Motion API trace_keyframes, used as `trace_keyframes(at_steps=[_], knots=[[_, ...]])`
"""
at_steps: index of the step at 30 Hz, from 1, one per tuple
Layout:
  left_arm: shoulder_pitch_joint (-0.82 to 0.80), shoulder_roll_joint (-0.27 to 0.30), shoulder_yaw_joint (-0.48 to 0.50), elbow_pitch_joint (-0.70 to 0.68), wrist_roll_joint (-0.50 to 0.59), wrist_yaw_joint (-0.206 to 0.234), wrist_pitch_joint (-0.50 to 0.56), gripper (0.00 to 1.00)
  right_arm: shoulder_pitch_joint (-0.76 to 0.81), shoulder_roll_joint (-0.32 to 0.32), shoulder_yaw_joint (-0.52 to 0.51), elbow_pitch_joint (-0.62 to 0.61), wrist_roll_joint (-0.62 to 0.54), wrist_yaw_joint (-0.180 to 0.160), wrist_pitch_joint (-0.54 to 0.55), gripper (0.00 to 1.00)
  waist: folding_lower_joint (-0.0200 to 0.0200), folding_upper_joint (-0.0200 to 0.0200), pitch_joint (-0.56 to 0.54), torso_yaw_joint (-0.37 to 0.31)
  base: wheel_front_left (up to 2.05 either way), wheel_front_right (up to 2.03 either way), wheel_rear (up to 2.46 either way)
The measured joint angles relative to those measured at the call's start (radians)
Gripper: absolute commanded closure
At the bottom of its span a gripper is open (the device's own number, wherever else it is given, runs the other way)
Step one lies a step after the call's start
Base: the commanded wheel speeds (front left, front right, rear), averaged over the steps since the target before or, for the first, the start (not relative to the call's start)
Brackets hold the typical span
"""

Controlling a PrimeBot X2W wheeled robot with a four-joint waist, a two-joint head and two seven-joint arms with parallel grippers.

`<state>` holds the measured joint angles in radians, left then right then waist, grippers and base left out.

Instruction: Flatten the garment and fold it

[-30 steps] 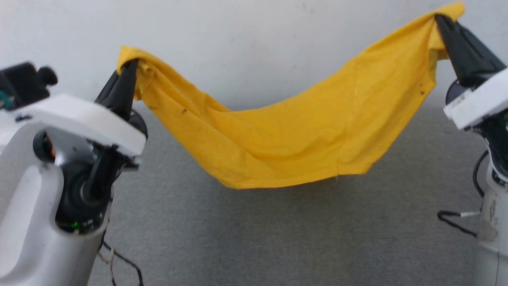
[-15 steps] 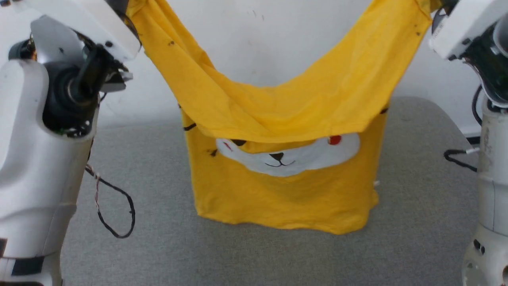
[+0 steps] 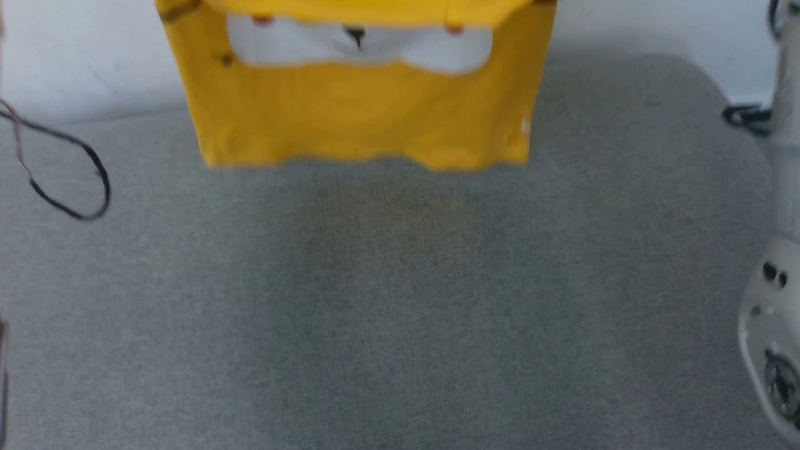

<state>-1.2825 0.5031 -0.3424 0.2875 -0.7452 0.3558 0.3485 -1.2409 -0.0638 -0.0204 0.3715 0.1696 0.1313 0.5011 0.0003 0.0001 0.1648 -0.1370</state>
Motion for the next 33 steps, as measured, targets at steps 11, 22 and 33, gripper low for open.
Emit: trace_keyframes(at_steps=[11,22,33], knots=[[-0.205,0.006,0.081,0.106,-0.022,-0.134,-0.169,1.00,-0.281,0.007,-0.098,0.129,-0.198,0.000,-0.211,1.00,0.0002,0.0000,0.272,0.022,0.00,0.00,0.00],[-0.171,-0.006,0.131,0.237,-0.088,-0.243,-0.300,1.00,-0.312,0.004,-0.089,0.249,-0.274,0.000,-0.301,1.00,0.0001,0.0000,0.499,0.065,0.00,0.00,0.00],[0.021,-0.012,0.166,0.217,-0.172,-0.295,-0.308,1.00,-0.137,-0.014,0.024,0.196,-0.088,0.000,-0.316,1.00,-0.0003,0.0000,0.515,0.111,0.00,0.00,0.00]])
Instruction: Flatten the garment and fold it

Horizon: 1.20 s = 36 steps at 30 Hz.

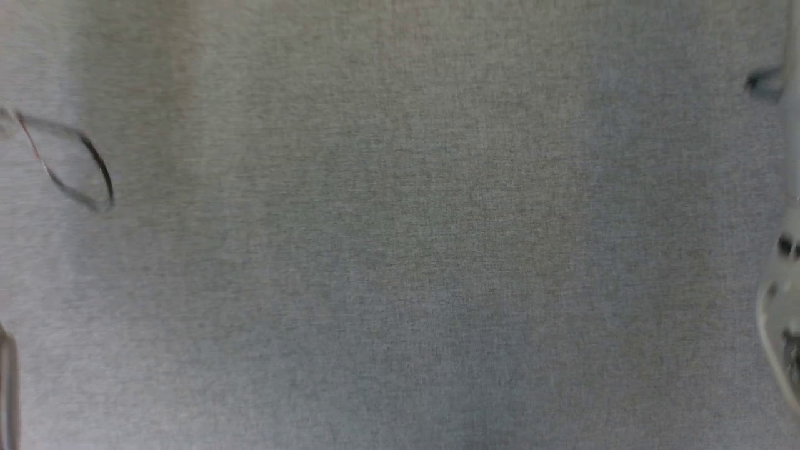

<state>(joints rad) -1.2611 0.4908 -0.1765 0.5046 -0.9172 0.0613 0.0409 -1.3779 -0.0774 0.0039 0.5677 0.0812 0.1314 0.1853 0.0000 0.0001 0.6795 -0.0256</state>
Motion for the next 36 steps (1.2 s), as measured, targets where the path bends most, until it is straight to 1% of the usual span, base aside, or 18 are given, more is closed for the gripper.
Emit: trace_keyframes(at_steps=[5,7,9,11,12,15,19,22,26,29,30,31,32,34,36], knots=[[0.206,0.012,0.015,-0.116,-0.046,0.008,0.040,1.00,0.234,-0.048,-0.020,-0.177,0.117,0.000,0.072,1.00,-0.0001,0.0000,-0.067,0.004,0.00,0.00,0.00],[0.306,0.023,0.020,-0.182,-0.062,0.024,0.055,1.00,0.343,-0.063,-0.044,-0.263,0.149,0.000,0.108,1.00,-0.0002,-0.0001,-0.102,0.001,0.00,0.00,0.00],[0.413,0.030,0.030,-0.252,-0.078,0.044,0.063,1.00,0.454,-0.064,-0.073,-0.351,0.177,0.000,0.139,1.00,-0.0003,0.0000,-0.138,-0.003,0.00,0.00,0.00],[0.523,0.038,0.038,-0.318,-0.090,0.063,0.068,1.00,0.561,-0.055,-0.104,-0.432,0.201,0.000,0.166,1.00,-0.0003,0.0000,-0.174,-0.006,0.00,0.00,0.00],[0.582,0.044,0.038,-0.353,-0.090,0.065,0.073,1.00,0.616,-0.047,-0.116,-0.470,0.214,0.000,0.176,1.00,-0.0003,0.0000,-0.192,-0.008,0.00,0.00,0.00],[0.763,0.050,0.044,-0.446,-0.110,0.087,0.081,1.00,0.779,-0.016,-0.150,-0.562,0.239,0.000,0.203,1.00,-0.0004,0.0000,-0.247,-0.014,0.00,0.00,0.00],[0.994,0.044,0.053,-0.538,-0.152,0.117,0.083,1.00,0.977,0.012,-0.187,-0.638,0.264,0.000,0.214,1.00,-0.0004,0.0000,-0.319,-0.020,0.00,0.00,0.00],[1.144,0.042,0.055,-0.586,-0.166,0.126,0.087,1.00,1.100,0.020,-0.207,-0.663,0.290,0.000,0.216,1.00,-0.0004,0.0000,-0.372,-0.024,0.00,0.00,0.00],[1.319,0.039,0.064,-0.653,-0.212,0.126,0.094,1.00,1.225,0.025,-0.221,-0.681,0.333,0.000,0.210,1.00,-0.0003,0.0000,-0.440,-0.029,0.00,0.00,0.00],[1.438,0.054,0.049,-0.708,-0.224,0.119,0.125,1.00,1.320,0.025,-0.231,-0.690,0.383,0.000,0.217,1.00,-0.0003,0.0000,-0.489,-0.032,0.00,0.00,0.00],[1.478,0.068,0.029,-0.733,-0.225,0.097,0.138,1.00,1.355,0.025,-0.233,-0.697,0.395,0.000,0.225,1.00,-0.0003,0.0000,-0.505,-0.033,0.00,0.00,0.00],[1.516,0.084,0.003,-0.766,-0.225,0.055,0.153,1.00,1.388,0.026,-0.238,-0.705,0.408,0.000,0.230,1.00,-0.0003,0.0000,-0.520,-0.033,0.00,0.00,0.00],[1.551,0.080,-0.005,-0.787,-0.246,0.044,0.163,1.00,1.421,0.026,-0.245,-0.713,0.424,0.000,0.240,1.00,-0.0003,0.0000,-0.535,-0.033,0.00,0.00,0.00],[1.613,0.076,-0.011,-0.813,-0.272,0.040,0.168,1.00,1.493,0.025,-0.257,-0.734,0.451,0.000,0.268,1.00,-0.0003,0.0000,-0.565,-0.033,0.00,0.00,0.00],[1.665,0.082,-0.009,-0.822,-0.272,0.047,0.171,1.00,1.565,0.026,-0.260,-0.761,0.474,0.000,0.302,1.00,-0.0003,0.0000,-0.593,-0.032,0.00,0.00,0.00]])
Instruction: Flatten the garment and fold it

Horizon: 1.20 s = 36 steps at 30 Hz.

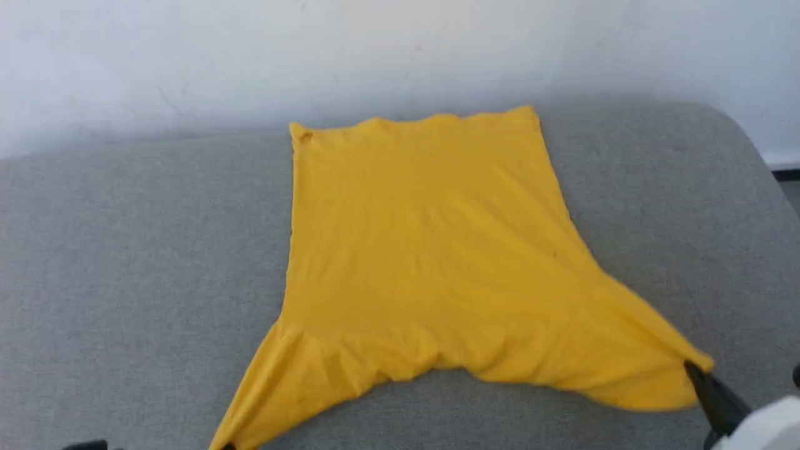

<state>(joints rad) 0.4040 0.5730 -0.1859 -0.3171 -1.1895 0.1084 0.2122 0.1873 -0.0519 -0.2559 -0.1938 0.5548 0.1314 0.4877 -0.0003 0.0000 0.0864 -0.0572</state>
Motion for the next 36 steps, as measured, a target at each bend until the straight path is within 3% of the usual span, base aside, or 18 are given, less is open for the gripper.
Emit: trace_keyframes(at_steps=[12,18,23,28,35,36], knots=[[0.203,0.012,0.022,-0.075,-0.016,0.045,-0.007,1.00,0.280,0.000,-0.068,-0.146,0.073,0.000,0.150,1.00,0.0001,0.0000,-0.124,0.011,0.00,0.00,0.00],[0.220,0.020,0.031,-0.106,0.026,0.069,-0.045,1.00,0.298,0.000,-0.100,-0.155,0.056,0.000,0.126,1.00,0.0002,0.0000,-0.136,0.020,0.00,0.00,0.00],[0.132,0.018,0.011,-0.105,0.077,0.069,-0.062,1.00,0.259,0.000,-0.069,-0.141,-0.051,0.000,0.087,1.00,0.0004,0.0000,-0.114,0.032,0.00,0.00,0.00],[0.033,0.011,-0.033,-0.086,0.111,0.059,-0.052,1.00,0.164,-0.001,0.024,-0.066,-0.189,0.000,0.066,1.00,0.0004,0.0000,-0.078,0.039,0.00,0.00,0.00],[-0.065,-0.001,-0.070,-0.060,0.141,0.048,-0.036,1.00,0.076,-0.029,0.139,0.174,-0.306,0.000,0.025,1.00,0.0006,0.0000,-0.033,0.047,0.00,0.00,0.00],[-0.070,-0.001,-0.072,-0.059,0.143,0.044,-0.035,1.00,0.068,-0.029,0.143,0.206,-0.311,0.000,0.012,0.95,0.0005,0.0000,-0.028,0.049,0.00,0.00,0.00]])
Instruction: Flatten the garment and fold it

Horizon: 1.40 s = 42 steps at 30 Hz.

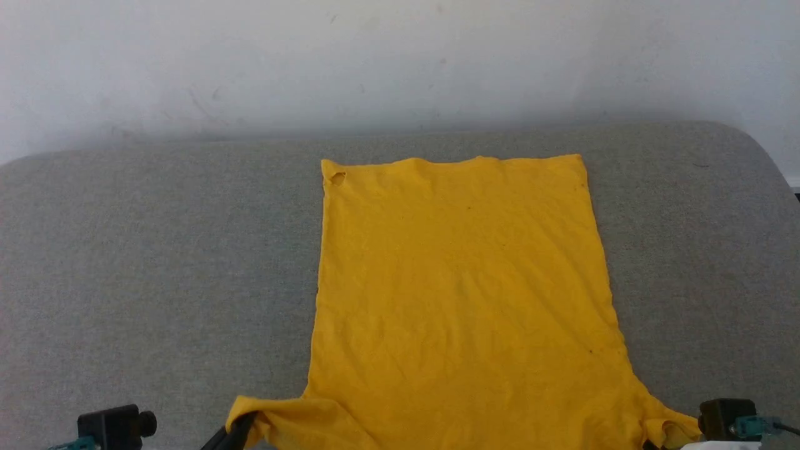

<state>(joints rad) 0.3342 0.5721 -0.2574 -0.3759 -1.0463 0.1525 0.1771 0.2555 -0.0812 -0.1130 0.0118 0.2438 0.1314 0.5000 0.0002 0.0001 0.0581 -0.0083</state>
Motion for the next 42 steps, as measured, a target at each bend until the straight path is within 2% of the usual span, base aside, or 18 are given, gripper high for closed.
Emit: trace_keyframes(at_steps=[2,3,4,5,6,10,15,18,21,23,25,28,31,36,42], knots=[[-0.011,0.000,-0.002,0.001,0.003,-0.002,0.000,1.00,-0.014,-0.005,0.007,0.053,-0.012,0.000,-0.017,0.80,0.0000,0.0000,0.007,0.004,0.00,0.00,0.00],[-0.015,0.000,-0.003,0.001,0.005,-0.002,0.000,1.00,-0.021,-0.009,0.007,0.070,-0.015,0.000,-0.030,0.69,0.0000,0.0000,0.010,0.006,0.00,0.00,0.00],[-0.018,-0.001,-0.004,0.000,0.009,-0.003,-0.001,1.00,-0.028,-0.010,0.003,0.083,-0.016,0.000,-0.047,0.54,0.0000,0.0000,0.012,0.008,0.00,0.00,0.00],[-0.019,-0.002,-0.004,0.000,0.010,-0.003,-0.001,1.00,-0.033,-0.011,-0.002,0.093,-0.017,0.000,-0.061,0.15,0.0000,0.0000,0.013,0.010,0.00,0.00,0.00],[-0.019,-0.002,-0.004,0.001,0.010,-0.003,-0.002,1.00,-0.037,-0.010,-0.012,0.100,-0.017,0.000,-0.069,0.00,0.0000,0.0000,0.014,0.012,0.00,0.00,0.00],[-0.020,-0.006,-0.004,-0.001,0.015,-0.003,-0.013,1.00,-0.038,-0.002,-0.066,0.044,0.013,0.000,-0.041,0.00,-0.0001,0.0000,0.015,0.018,0.00,0.00,0.00],[-0.019,-0.008,0.001,-0.017,0.025,-0.003,-0.030,1.00,-0.062,-0.016,-0.133,-0.261,0.056,0.000,0.039,0.00,-0.0002,0.0000,0.034,0.020,0.00,0.00,0.00],[-0.019,-0.008,0.006,-0.027,0.036,-0.004,-0.038,1.00,-0.149,-0.062,-0.166,-0.402,0.056,0.000,0.076,0.00,-0.0002,0.0000,0.057,0.020,0.00,0.00,0.00],[-0.031,-0.007,0.007,-0.030,0.036,-0.013,-0.041,1.00,-0.294,-0.083,-0.165,-0.458,0.050,0.000,0.114,0.00,-0.0002,0.0000,0.086,0.021,0.00,0.00,0.00],[-0.048,-0.006,0.006,-0.031,0.036,-0.021,-0.041,1.00,-0.402,-0.077,-0.165,-0.452,0.047,0.000,0.135,0.00,-0.0001,0.0000,0.109,0.022,0.00,0.00,0.00],[-0.072,-0.004,0.003,-0.033,0.037,-0.033,-0.040,1.00,-0.502,-0.102,-0.142,-0.426,0.016,0.000,0.155,0.00,0.0000,0.0000,0.134,0.025,0.00,0.00,0.00],[-0.103,-0.002,0.000,-0.033,0.042,-0.048,-0.036,1.00,-0.662,-0.092,-0.140,-0.339,-0.001,0.000,0.170,0.00,0.0000,0.0000,0.175,0.032,0.00,0.00,0.00],[-0.135,0.001,-0.005,-0.031,0.044,-0.064,-0.031,1.00,-0.797,-0.109,-0.109,-0.236,-0.022,0.000,0.177,0.00,0.0001,0.0000,0.218,0.041,0.00,0.00,0.00],[-0.179,0.002,-0.009,-0.023,0.044,-0.083,-0.026,1.00,-0.944,-0.128,-0.049,-0.075,-0.016,0.000,0.174,0.00,0.0001,0.0000,0.295,0.056,0.00,0.00,0.00],[-0.237,0.002,-0.026,-0.006,0.045,-0.111,-0.019,1.00,-1.046,-0.128,-0.081,0.080,-0.067,0.000,0.186,0.00,0.0001,-0.0001,0.384,0.071,0.00,0.00,0.00]])
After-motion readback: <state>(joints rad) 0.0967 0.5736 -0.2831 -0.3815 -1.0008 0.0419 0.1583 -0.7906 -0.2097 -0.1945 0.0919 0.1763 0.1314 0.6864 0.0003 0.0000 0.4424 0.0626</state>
